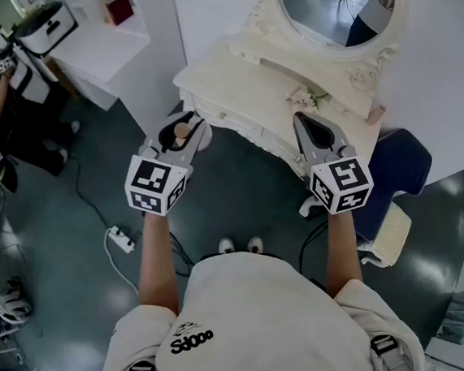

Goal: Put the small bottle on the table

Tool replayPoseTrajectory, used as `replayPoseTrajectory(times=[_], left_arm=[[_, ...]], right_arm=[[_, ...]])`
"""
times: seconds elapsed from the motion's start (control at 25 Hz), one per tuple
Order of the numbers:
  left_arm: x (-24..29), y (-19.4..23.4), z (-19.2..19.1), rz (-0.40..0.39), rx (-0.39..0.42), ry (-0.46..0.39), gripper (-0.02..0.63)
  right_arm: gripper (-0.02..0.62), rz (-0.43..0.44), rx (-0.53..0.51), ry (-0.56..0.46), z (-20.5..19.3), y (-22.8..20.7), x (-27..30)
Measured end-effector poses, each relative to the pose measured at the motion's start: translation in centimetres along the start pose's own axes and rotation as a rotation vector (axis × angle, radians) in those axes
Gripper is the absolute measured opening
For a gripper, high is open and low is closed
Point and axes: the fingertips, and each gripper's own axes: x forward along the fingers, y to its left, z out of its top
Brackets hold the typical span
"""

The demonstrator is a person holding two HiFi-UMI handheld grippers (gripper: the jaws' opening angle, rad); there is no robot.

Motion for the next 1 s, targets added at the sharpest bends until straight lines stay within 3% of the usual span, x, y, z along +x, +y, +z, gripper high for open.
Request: replayPoseTrajectory(times=[0.56,1.0], left_arm=[[-0.3,2.9,-2.2,-0.043,-0.027,0.009,0.118],[4.2,4.0,-3.9,-0.115,-0.041,0.014,0.118]], right_arm=[[0.002,-0.05,0.048,0.01,-0.6,2.2,2.0],[0.002,-0.087,0.069,0.047,-2.5,-0.2,5.3]])
